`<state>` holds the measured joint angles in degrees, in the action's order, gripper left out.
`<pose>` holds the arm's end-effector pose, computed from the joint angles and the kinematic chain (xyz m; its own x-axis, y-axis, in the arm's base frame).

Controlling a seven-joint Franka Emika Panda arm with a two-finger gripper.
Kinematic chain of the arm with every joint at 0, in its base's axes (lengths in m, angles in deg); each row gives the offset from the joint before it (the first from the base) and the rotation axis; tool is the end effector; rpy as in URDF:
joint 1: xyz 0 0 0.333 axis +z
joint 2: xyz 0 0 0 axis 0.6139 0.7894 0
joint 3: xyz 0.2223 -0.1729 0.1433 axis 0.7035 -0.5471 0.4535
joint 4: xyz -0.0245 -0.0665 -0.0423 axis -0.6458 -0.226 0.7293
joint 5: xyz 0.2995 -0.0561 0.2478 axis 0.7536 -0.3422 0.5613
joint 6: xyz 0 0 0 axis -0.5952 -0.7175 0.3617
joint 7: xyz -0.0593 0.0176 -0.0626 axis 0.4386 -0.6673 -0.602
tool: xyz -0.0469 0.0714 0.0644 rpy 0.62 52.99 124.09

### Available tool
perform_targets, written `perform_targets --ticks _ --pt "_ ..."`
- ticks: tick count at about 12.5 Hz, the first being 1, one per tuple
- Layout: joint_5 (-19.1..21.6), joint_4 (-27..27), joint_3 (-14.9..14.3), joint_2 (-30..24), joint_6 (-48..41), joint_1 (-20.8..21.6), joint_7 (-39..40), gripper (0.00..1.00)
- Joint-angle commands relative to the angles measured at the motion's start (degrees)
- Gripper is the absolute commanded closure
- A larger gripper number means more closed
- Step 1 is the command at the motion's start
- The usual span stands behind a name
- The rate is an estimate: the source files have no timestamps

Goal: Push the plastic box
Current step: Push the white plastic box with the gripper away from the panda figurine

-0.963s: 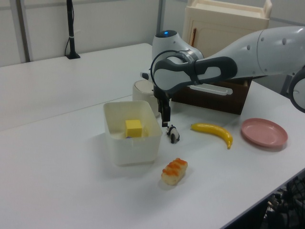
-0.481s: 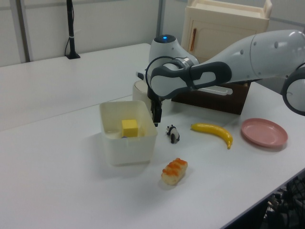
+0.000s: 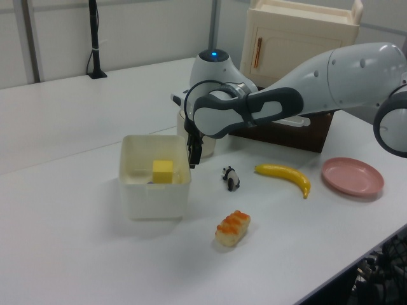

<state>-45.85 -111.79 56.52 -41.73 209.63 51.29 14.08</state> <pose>0.6546 0.1702 0.3959 0.4709 0.8792 0.0725 0.8455 -0.4732 0.2474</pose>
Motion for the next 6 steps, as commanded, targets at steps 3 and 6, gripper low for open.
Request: perform_targets --ticks 3,6 --pt "-0.83 0.27 -0.46 0.06 1.81 2.84 -2.06 0.00" --pt "-0.91 0.27 -0.55 -0.20 2.61 2.93 -2.15 0.00"
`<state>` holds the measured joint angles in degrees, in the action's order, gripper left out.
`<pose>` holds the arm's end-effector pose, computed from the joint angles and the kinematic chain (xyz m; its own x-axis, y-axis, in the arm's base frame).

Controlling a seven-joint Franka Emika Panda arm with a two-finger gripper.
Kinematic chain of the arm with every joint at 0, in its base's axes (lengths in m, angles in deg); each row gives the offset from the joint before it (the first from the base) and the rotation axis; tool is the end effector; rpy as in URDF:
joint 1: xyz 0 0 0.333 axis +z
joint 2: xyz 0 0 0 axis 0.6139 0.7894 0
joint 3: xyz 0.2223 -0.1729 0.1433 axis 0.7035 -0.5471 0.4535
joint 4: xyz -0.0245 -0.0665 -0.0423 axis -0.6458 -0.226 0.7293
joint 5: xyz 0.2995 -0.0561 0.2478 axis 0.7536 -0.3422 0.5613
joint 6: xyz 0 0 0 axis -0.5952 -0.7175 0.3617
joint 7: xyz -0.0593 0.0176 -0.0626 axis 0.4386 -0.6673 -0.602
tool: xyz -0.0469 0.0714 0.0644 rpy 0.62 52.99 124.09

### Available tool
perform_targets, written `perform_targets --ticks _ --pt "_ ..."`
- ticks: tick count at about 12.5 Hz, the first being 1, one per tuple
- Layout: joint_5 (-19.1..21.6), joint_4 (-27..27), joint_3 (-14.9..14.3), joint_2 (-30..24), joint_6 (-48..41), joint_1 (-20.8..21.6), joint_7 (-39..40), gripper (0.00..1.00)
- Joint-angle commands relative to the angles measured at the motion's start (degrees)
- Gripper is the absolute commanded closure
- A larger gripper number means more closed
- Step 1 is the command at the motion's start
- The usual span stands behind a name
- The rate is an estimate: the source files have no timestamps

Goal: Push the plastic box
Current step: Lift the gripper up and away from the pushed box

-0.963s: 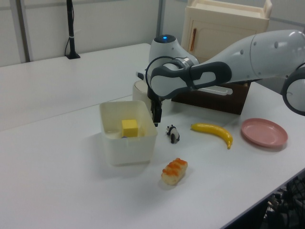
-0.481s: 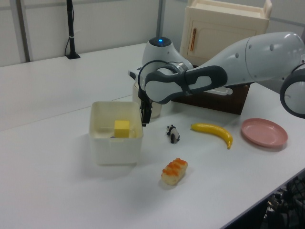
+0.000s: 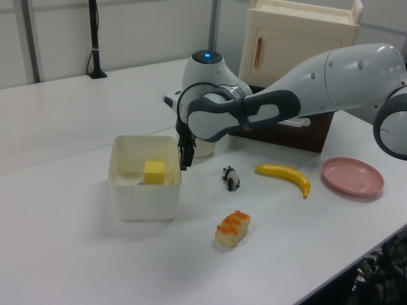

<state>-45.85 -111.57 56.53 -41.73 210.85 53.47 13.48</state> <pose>0.6499 0.1962 0.4001 0.4413 0.8925 0.0935 0.8538 -0.4497 0.2623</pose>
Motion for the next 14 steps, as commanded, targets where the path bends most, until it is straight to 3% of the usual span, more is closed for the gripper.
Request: perform_targets --ticks 1,6,14 --pt "-0.92 -0.03 -0.56 -0.39 1.30 0.75 -1.54 0.00" --pt "-1.00 -1.09 -0.39 -3.54 -1.59 -0.83 -2.23 0.00" --pt "-0.30 -0.47 0.14 -13.30 -19.17 -3.03 -22.86 0.00"
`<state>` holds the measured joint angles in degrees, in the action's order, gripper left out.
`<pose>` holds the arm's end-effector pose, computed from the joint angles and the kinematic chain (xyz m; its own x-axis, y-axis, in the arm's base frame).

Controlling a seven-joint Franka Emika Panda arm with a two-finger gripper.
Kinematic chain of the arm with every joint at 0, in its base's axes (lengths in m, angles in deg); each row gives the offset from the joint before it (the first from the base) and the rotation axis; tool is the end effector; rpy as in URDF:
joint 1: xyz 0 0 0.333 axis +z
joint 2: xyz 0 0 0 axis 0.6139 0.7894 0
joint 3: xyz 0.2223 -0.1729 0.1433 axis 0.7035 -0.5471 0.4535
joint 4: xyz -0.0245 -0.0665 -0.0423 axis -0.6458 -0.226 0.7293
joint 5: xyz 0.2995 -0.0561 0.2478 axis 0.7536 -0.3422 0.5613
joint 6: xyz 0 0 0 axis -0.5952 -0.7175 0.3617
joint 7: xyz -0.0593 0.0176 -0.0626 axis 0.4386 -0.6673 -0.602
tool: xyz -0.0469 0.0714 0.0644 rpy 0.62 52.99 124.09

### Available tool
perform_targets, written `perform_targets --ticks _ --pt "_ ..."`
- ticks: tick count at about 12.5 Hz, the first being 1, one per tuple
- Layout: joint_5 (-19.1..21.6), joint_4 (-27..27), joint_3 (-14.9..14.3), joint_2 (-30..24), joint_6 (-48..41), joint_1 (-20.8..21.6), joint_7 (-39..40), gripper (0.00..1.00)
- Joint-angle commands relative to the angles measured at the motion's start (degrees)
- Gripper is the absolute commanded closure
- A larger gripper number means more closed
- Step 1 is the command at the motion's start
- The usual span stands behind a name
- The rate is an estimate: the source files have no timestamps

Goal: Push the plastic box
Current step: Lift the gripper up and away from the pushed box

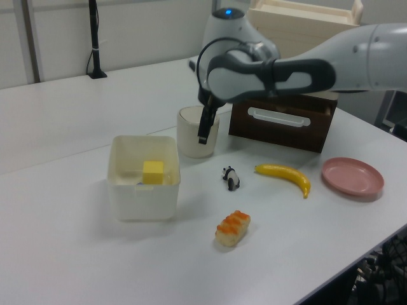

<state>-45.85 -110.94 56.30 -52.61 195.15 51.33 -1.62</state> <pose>0.6163 0.1528 0.5012 0.7154 0.6933 0.0868 0.6655 -0.7140 0.2174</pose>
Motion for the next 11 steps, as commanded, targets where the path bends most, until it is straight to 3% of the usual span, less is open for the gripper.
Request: perform_targets --ticks 1,5,8,11 --pt "-0.22 -1.11 0.37 -2.86 -5.31 -2.20 -12.50 0.00" --pt "0.40 -1.55 0.46 -6.02 -10.06 -7.47 -20.80 0.00" --pt "5.04 -2.16 0.20 -9.00 -11.12 -10.90 -25.36 0.00" --pt "5.23 -2.51 -0.33 -11.12 -13.05 -11.70 -31.16 0.00"
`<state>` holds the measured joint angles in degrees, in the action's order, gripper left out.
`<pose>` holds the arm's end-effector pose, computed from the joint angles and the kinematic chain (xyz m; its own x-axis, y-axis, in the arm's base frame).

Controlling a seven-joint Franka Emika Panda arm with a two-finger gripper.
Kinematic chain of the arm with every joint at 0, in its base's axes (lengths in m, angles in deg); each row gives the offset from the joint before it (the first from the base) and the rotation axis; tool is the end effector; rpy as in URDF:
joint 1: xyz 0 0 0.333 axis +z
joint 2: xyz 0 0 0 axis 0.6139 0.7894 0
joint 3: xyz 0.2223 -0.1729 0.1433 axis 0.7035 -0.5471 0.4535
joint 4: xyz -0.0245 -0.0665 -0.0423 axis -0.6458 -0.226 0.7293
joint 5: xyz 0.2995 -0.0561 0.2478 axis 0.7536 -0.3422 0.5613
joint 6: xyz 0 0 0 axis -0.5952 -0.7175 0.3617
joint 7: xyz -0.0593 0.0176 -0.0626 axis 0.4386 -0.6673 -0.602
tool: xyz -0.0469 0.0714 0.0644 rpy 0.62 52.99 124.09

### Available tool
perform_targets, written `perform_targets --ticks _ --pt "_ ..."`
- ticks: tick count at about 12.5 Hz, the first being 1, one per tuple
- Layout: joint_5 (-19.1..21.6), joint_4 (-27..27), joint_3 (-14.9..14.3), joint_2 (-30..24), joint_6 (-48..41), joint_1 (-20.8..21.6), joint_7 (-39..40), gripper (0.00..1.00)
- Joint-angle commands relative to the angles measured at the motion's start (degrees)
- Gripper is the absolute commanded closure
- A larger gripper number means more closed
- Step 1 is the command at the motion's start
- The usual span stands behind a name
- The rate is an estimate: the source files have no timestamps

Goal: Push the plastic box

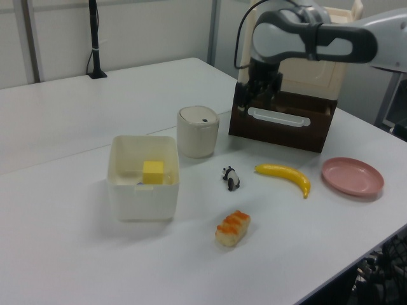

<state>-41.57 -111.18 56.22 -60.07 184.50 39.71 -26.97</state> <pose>0.5909 0.0246 0.5596 0.9903 0.0751 0.1167 0.0641 -0.9934 0.0955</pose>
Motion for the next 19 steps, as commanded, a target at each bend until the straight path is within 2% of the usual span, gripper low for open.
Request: perform_targets --ticks 1,3,5,7,10,12,16,19 --pt "0.95 -2.27 -0.34 -4.27 -2.59 -0.08 -6.52 0.00" --pt "1.74 -2.53 -1.04 -5.50 -3.64 -0.08 -6.62 0.00" --pt "4.19 -2.71 -1.40 -5.95 -3.73 0.09 -7.40 0.00" --pt "4.55 -2.36 -2.01 -6.73 -3.64 0.09 -10.65 0.00" --pt "5.08 -2.62 -2.63 -7.09 -4.35 0.71 -11.45 0.00" --pt "8.32 -3.58 -2.71 -7.36 -5.31 0.62 -11.28 0.00" --pt "8.42 -4.64 -2.63 -7.97 -6.81 0.62 -7.07 0.00" --pt "8.42 -4.64 -2.63 -8.41 -9.79 0.45 2.13 0.00"
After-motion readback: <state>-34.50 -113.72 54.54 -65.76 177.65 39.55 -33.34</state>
